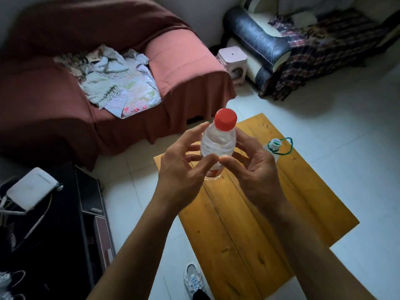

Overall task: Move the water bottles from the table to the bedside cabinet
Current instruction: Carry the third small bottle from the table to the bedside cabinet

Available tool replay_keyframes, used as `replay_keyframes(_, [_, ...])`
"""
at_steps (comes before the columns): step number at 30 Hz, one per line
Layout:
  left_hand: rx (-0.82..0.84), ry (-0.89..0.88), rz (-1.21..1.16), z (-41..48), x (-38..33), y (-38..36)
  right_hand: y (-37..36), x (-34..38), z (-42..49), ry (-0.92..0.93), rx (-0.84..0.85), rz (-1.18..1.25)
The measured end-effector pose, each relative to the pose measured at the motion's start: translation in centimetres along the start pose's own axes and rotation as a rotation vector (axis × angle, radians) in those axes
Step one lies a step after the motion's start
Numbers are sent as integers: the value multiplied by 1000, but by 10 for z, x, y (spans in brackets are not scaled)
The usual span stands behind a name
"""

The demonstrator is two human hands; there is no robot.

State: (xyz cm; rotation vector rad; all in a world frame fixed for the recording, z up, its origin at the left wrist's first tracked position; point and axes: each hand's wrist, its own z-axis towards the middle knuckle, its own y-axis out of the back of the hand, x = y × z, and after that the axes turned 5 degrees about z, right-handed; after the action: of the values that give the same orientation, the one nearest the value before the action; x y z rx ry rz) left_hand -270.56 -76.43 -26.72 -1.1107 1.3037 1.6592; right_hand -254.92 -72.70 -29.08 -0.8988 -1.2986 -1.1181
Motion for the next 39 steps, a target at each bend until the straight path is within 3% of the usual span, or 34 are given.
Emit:
replay_keyframes(7, [74, -93, 40, -23, -64, -24, 47, 50, -40, 43, -49, 91])
replay_keyframes(22, [175, -156, 6, -105, -181, -133, 190, 106, -145, 121, -182, 48])
replay_keyframes(39, [548, -358, -48, -127, -240, -196, 240, 151, -245, 155, -660, -87])
